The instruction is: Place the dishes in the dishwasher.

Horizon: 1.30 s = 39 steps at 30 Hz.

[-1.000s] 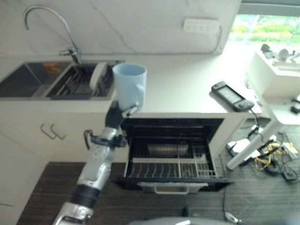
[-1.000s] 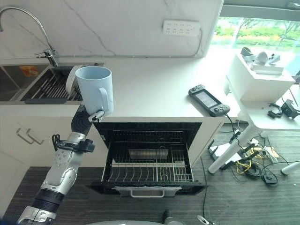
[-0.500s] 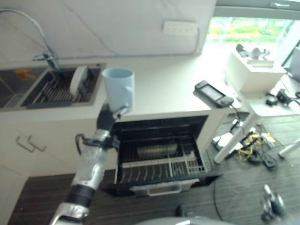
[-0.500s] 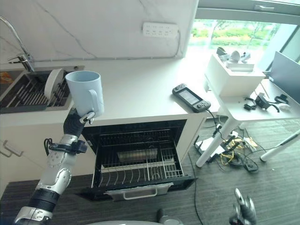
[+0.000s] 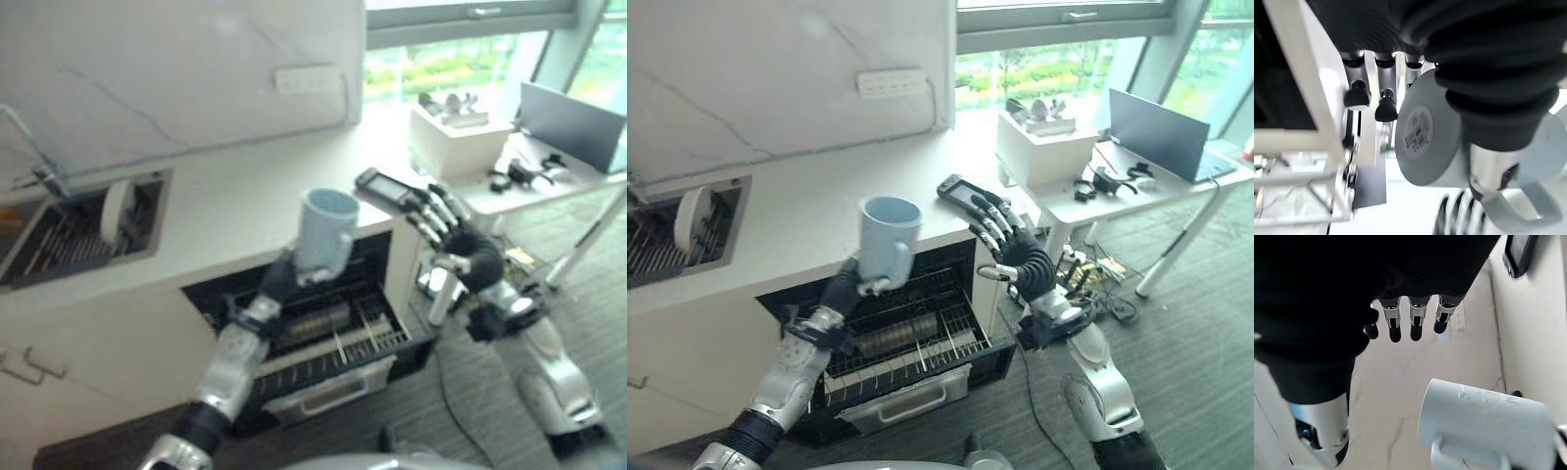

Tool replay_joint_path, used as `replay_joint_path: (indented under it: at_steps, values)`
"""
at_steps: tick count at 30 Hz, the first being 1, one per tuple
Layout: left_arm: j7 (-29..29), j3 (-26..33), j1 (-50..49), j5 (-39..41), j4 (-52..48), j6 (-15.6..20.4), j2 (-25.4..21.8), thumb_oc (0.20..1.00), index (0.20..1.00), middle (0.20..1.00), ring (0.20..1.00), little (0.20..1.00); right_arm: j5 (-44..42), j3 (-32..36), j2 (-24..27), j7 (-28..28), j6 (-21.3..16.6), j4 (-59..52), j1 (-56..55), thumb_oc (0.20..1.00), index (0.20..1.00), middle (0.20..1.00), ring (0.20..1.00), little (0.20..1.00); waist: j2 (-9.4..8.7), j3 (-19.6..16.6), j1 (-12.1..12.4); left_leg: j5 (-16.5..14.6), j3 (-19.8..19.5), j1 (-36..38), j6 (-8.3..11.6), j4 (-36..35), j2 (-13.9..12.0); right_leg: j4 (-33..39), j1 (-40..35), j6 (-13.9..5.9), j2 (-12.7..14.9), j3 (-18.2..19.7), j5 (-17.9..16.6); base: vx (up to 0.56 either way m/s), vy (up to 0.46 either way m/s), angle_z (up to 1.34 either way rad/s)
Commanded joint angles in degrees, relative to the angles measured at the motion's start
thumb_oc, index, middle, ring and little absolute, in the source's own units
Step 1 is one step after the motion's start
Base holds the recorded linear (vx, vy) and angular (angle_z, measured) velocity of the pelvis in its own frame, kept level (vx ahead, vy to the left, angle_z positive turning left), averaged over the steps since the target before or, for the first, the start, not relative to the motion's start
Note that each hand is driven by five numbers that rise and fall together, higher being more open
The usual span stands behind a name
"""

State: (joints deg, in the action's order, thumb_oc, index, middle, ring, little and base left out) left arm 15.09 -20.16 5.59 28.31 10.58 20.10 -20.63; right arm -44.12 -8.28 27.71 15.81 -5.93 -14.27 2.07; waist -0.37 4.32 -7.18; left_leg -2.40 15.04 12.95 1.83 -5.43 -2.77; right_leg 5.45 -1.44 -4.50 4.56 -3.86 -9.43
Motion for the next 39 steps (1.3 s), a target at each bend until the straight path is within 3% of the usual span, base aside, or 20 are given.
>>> replay_joint_path:
  at_steps: [1,9,12,17,23,27,30,39]
  values:
    - [4.9,2.3,6.5,4.5,-2.1,0.9,-2.7,0.200,0.200,0.200,0.200,0.200,-3.8,3.2,-0.1,0.3,-1.0,0.9,2.2,1.000,1.000,1.000,1.000,1.000,-1.59,0.1,0.6,-2.3,-1.4,0.1,0.05,0.9,-2.5,-1.1,-2.2,-6.52,6.0,-0.9,3.8,0.05,0.003,0.13]
    - [19.0,-3.2,8.4,12.3,-7.3,-7.8,-3.4,0.200,0.200,0.200,0.200,0.200,-11.3,1.1,1.4,2.4,3.6,4.1,8.3,1.000,1.000,1.000,1.000,1.000,-1.67,-0.6,2.3,-2.2,-2.9,0.0,0.51,0.4,-3.0,-1.3,-3.0,-6.45,6.3,-2.9,4.2,0.05,0.009,0.18]
    - [22.1,-4.0,8.8,16.1,-9.6,-10.6,-4.6,0.200,0.200,0.200,0.200,0.200,-12.2,1.4,2.5,4.0,4.1,6.0,9.5,1.000,1.000,1.000,1.000,1.000,-1.68,-0.7,2.4,-2.3,-3.3,0.0,0.52,0.4,-2.9,-1.5,-3.1,-6.59,6.4,-3.3,4.2,0.05,0.032,0.11]
    - [26.4,-4.2,8.0,21.2,-11.6,-15.8,-4.5,0.200,0.200,0.200,0.200,0.200,-17.6,1.0,3.6,12.5,9.6,6.1,10.2,1.000,1.000,1.000,1.000,1.000,-1.89,-0.7,2.7,-2.4,-3.9,0.0,0.47,0.4,-2.7,-1.8,-3.1,-6.70,6.6,-3.5,4.3,0.03,0.009,0.01]
    - [29.3,-4.6,7.0,23.7,-11.3,-19.4,-3.6,0.200,0.200,0.200,0.200,0.200,-18.0,-1.0,3.5,16.5,12.5,5.5,10.8,1.000,1.000,1.000,1.000,1.000,-2.12,-0.7,3.0,-2.5,-3.7,0.2,0.50,0.4,-2.7,-1.7,-3.1,-6.91,6.9,-4.1,4.1,0.00,0.000,0.00]
    - [30.1,-4.0,6.0,25.8,-10.5,-21.0,-3.4,0.200,0.200,0.200,0.200,0.200,-19.1,-1.7,3.8,19.0,14.5,4.0,10.2,1.000,1.000,1.000,1.000,1.000,-2.17,-0.7,3.0,-2.4,-3.5,0.2,0.52,0.4,-2.7,-1.6,-3.1,-6.91,6.8,-3.9,4.1,0.00,-0.008,-0.02]
    - [29.8,-4.0,5.3,24.9,-9.3,-20.2,-3.3,0.200,0.200,0.200,0.200,0.200,-19.6,-2.0,3.8,20.1,15.3,3.0,9.8,1.000,1.000,1.000,1.000,1.000,-2.20,-0.6,2.8,-2.4,-3.2,0.3,0.48,0.4,-2.7,-1.6,-2.8,-6.92,6.8,-3.8,4.0,0.00,-0.009,-0.01]
    - [29.9,-3.1,4.4,23.7,-7.6,-19.7,-3.4,0.200,0.200,0.200,0.200,0.200,-18.5,-2.5,4.0,21.2,15.1,0.6,8.9,1.000,1.000,1.000,1.000,1.000,-2.04,-0.4,2.3,-2.2,-2.4,0.3,0.48,0.4,-2.9,-1.4,-2.8,-6.81,6.5,-3.2,3.8,-0.02,-0.012,-0.05]
